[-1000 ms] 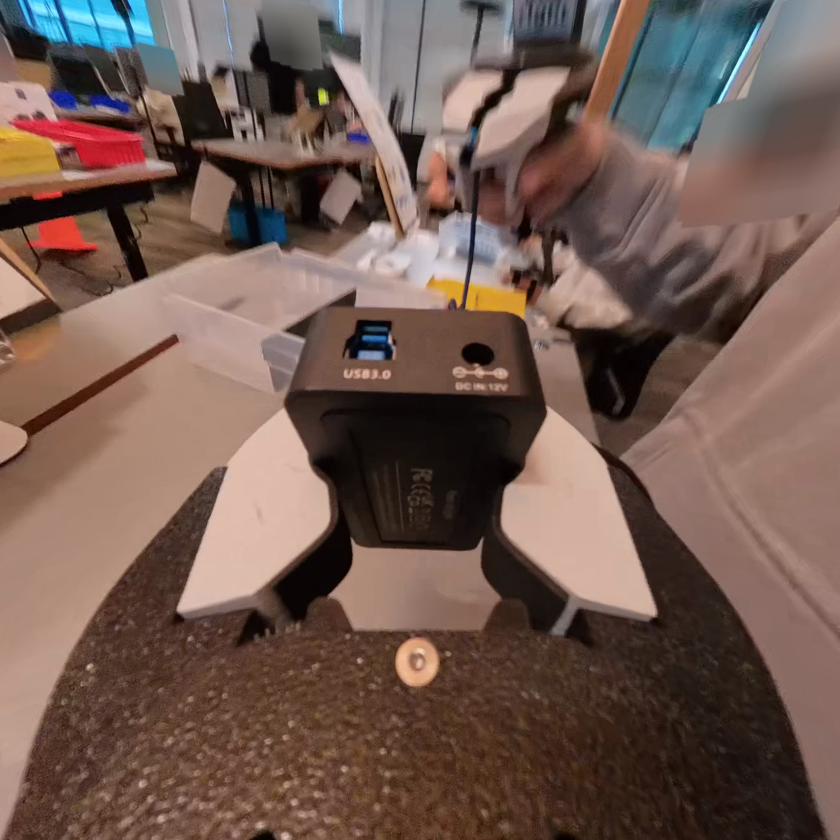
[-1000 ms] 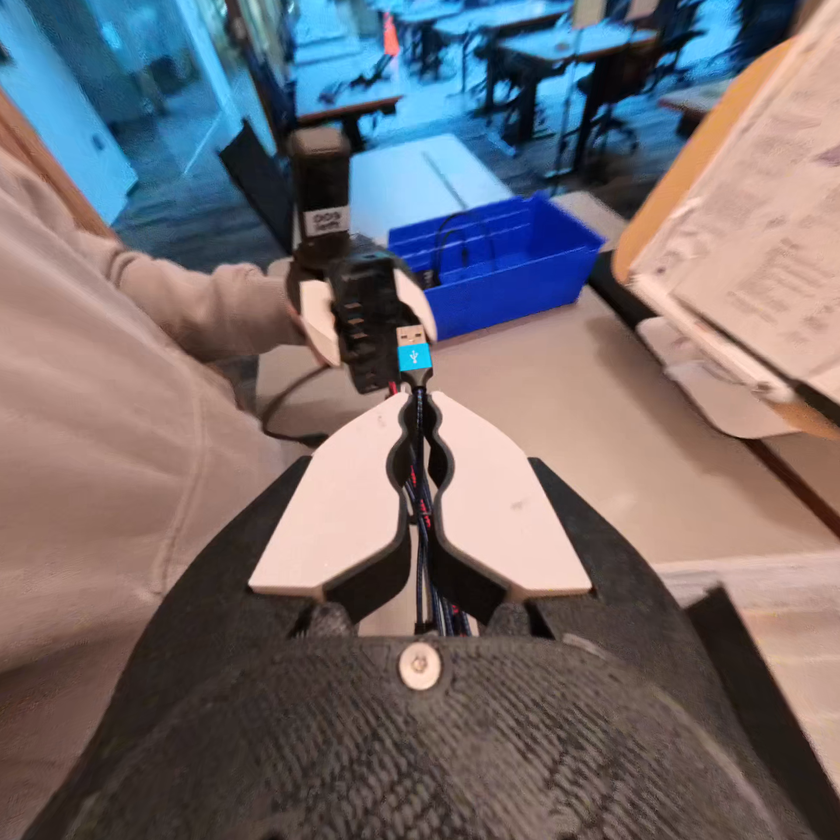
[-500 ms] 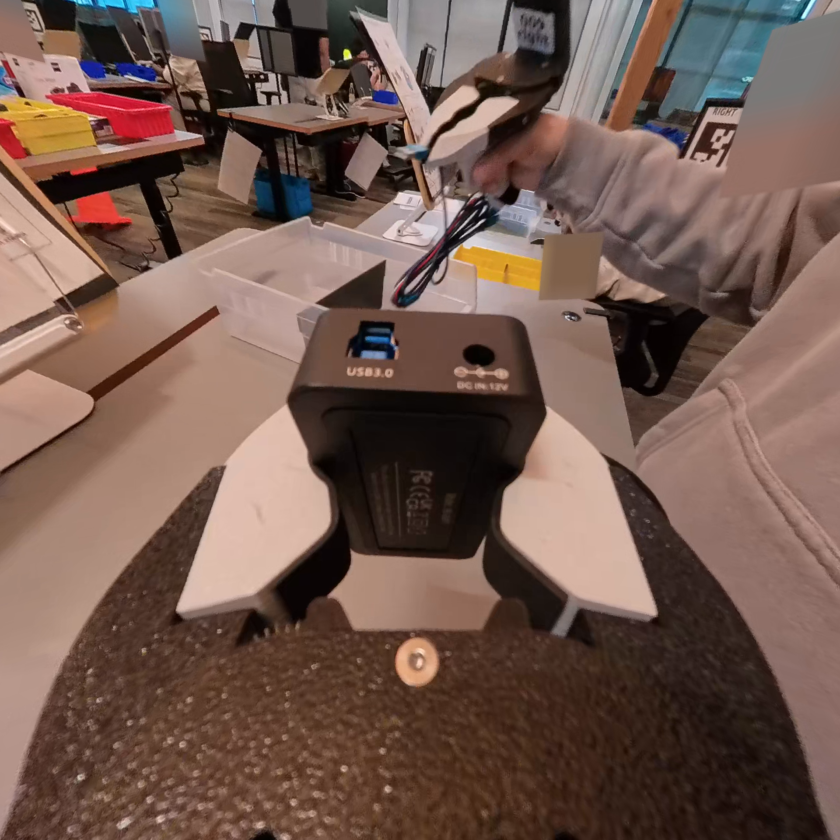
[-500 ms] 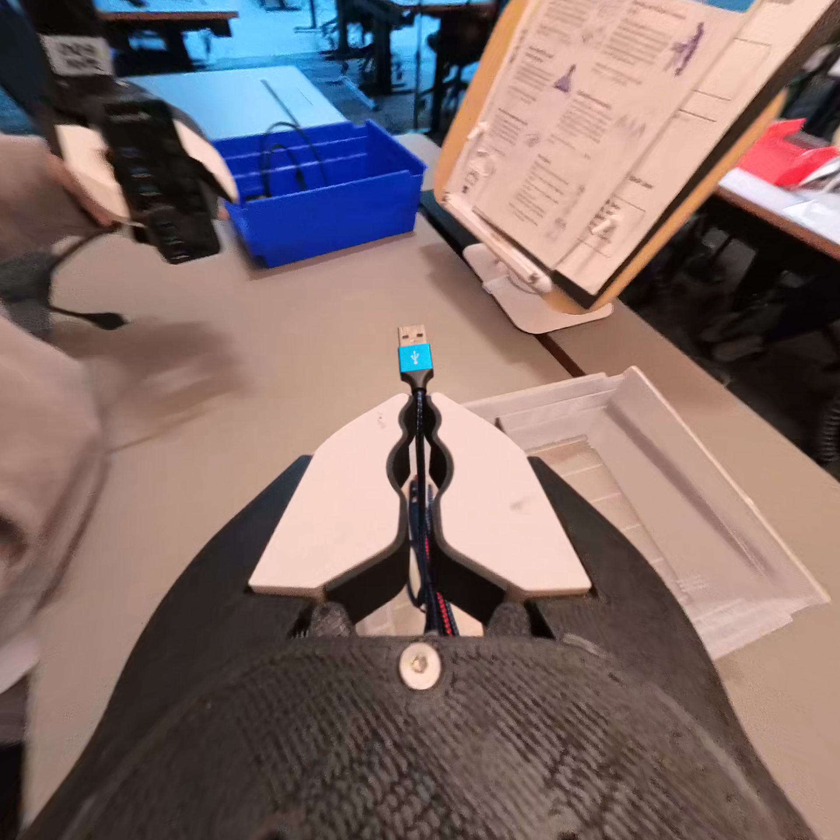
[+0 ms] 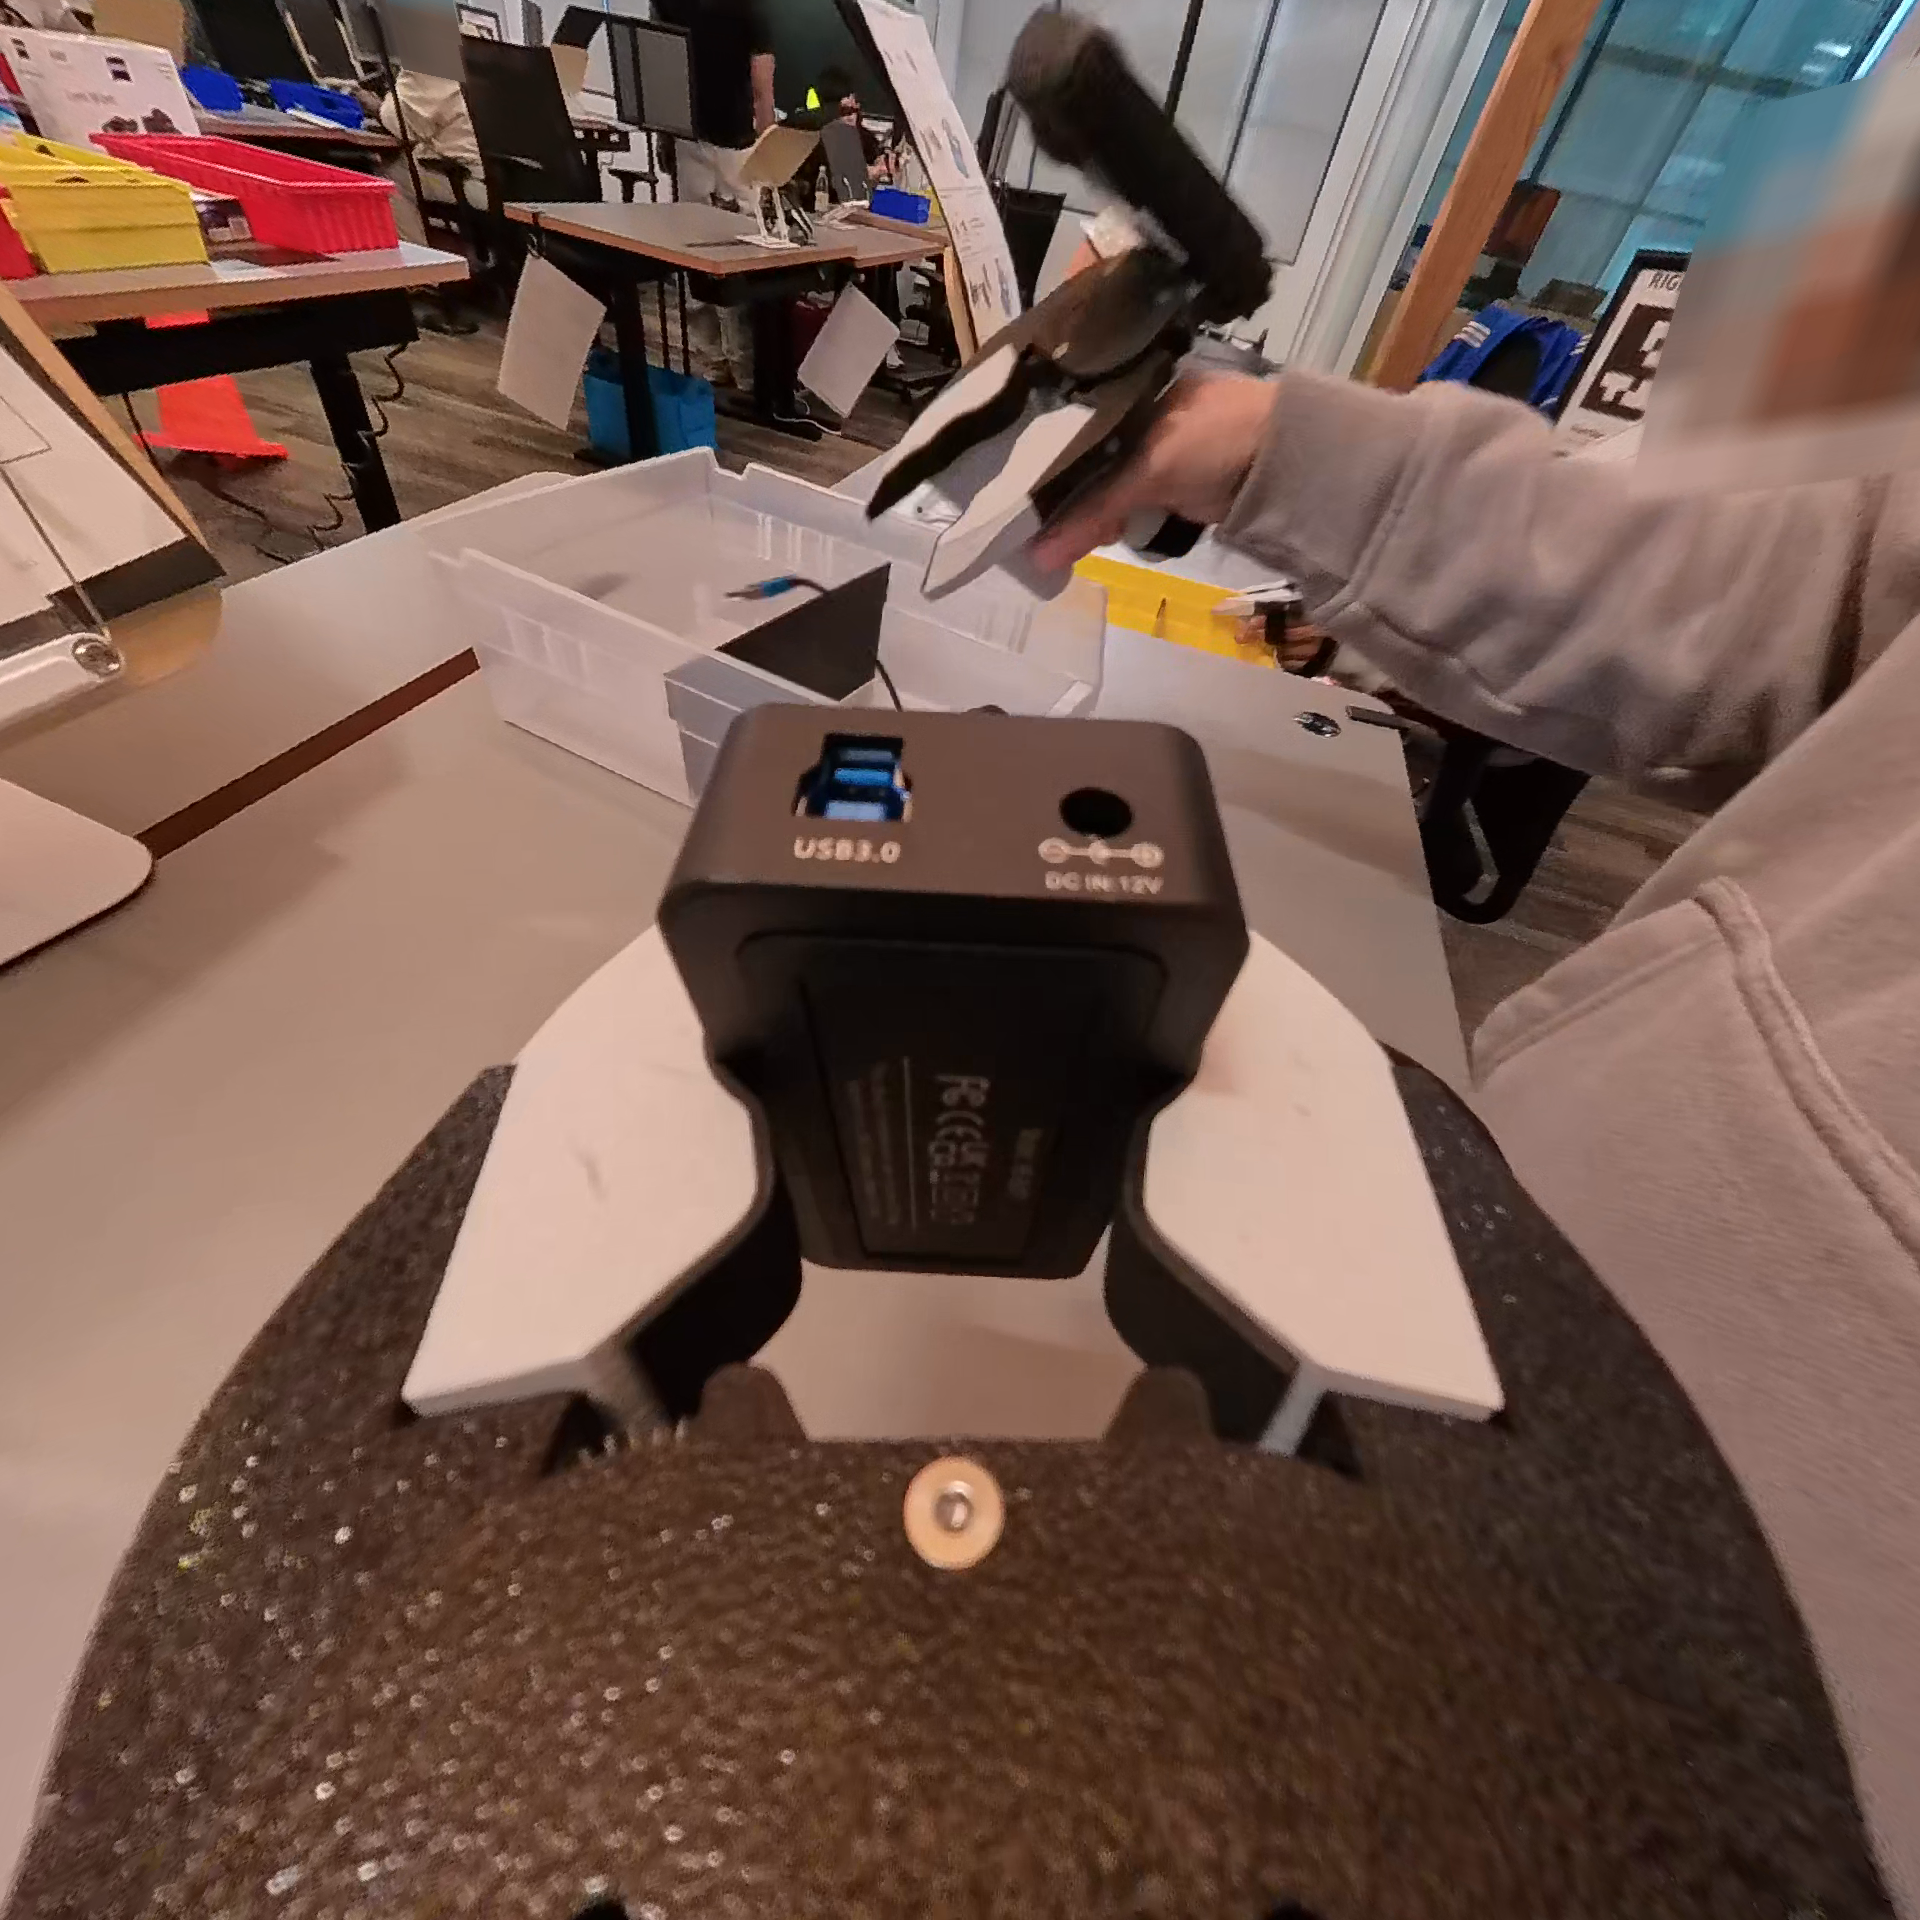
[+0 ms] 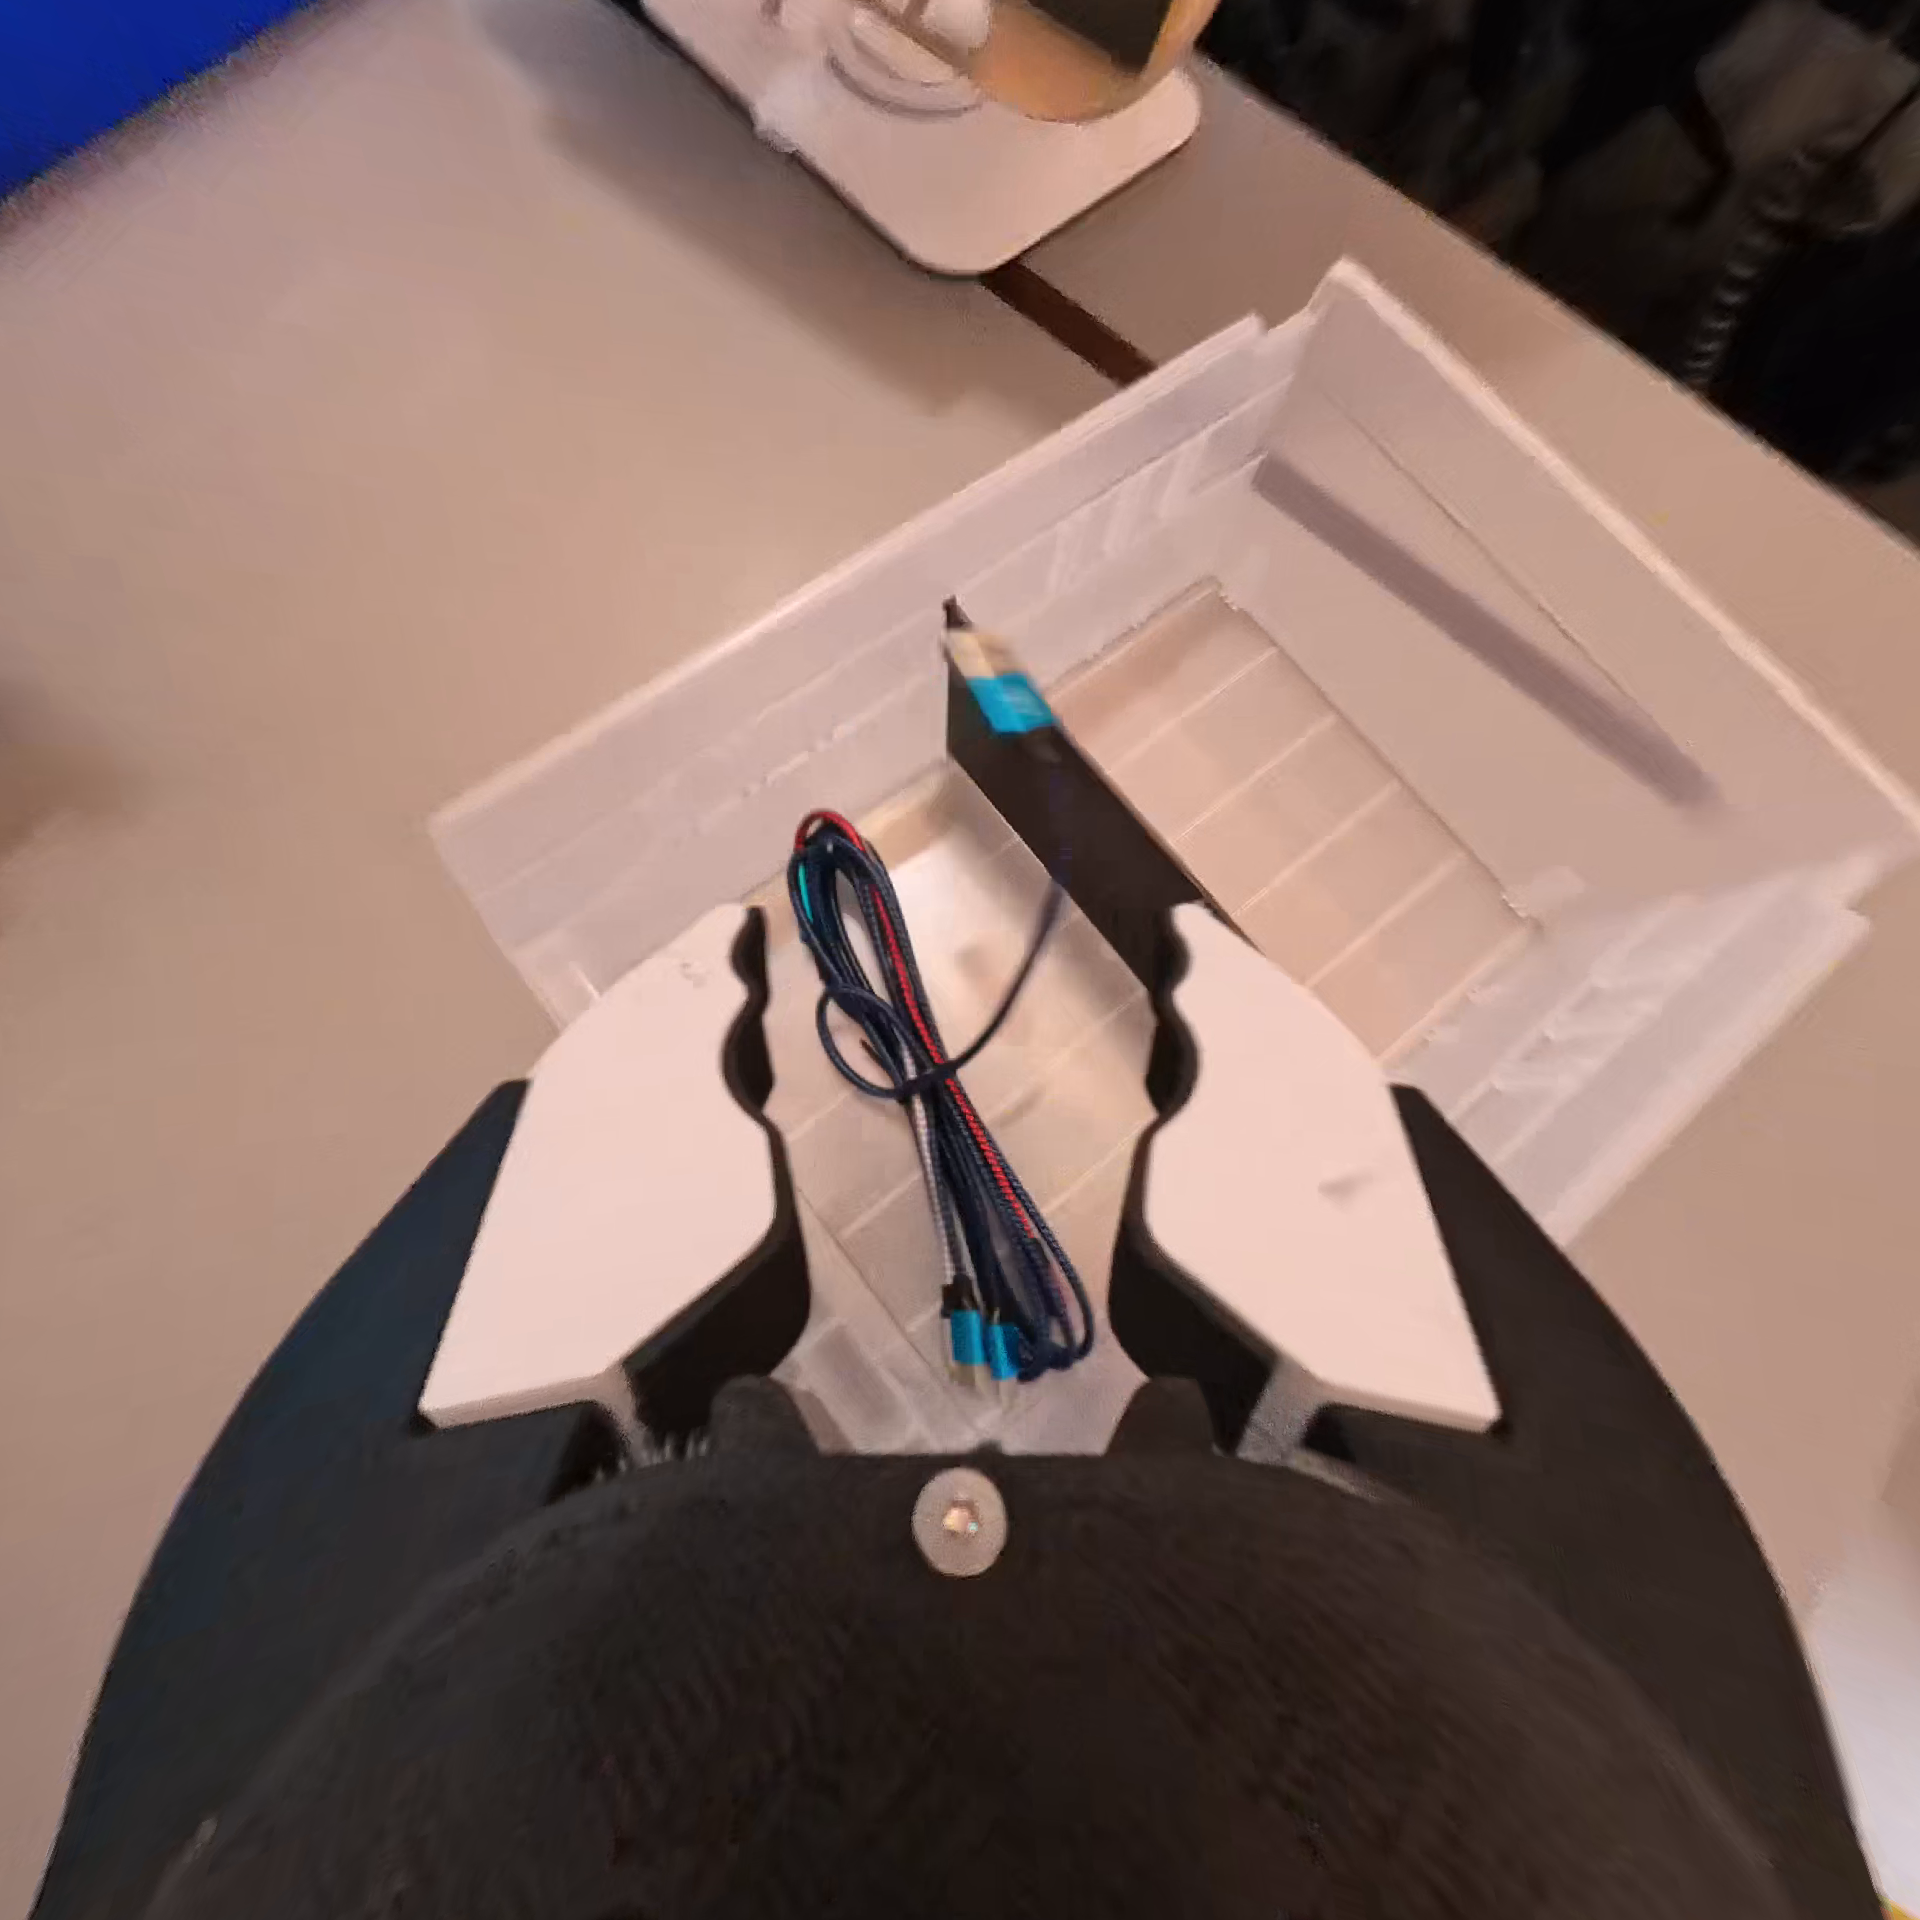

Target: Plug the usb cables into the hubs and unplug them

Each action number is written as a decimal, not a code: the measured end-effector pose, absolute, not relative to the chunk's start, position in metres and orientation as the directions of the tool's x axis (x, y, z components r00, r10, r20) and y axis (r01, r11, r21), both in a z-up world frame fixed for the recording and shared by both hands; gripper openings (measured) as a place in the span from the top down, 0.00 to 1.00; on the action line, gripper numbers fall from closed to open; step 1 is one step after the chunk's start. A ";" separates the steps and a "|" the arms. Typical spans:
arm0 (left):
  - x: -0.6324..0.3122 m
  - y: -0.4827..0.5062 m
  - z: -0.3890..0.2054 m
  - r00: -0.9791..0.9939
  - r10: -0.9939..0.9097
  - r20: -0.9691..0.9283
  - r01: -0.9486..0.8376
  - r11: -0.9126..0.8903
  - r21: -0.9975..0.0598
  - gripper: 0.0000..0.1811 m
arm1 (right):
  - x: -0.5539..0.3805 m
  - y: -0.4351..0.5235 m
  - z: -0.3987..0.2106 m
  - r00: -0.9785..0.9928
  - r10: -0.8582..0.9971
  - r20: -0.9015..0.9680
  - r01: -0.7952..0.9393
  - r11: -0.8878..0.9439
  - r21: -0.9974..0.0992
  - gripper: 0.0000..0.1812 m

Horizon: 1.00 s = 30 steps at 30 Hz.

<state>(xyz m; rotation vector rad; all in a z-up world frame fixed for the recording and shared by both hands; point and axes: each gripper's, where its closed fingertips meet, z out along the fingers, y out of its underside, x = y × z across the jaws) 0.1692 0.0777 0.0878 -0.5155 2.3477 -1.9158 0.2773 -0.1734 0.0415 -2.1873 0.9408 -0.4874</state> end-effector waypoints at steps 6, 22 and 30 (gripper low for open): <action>0.169 0.069 0.086 -0.960 -0.281 -0.012 -0.053 0.220 -0.974 0.59 | 0.191 -0.028 0.087 0.742 -0.398 -0.540 -0.631 -0.142 -0.762 0.71; 0.154 0.056 0.039 -0.963 -0.207 -0.170 0.081 0.378 -0.922 0.59 | 0.134 0.091 0.038 0.237 0.017 -0.971 -0.968 -0.084 -0.238 0.95; 0.161 0.058 0.036 -0.962 -0.215 -0.169 0.064 0.426 -0.902 0.60 | 0.139 0.087 0.038 0.331 -0.009 -0.944 -0.933 -0.149 -0.326 0.95</action>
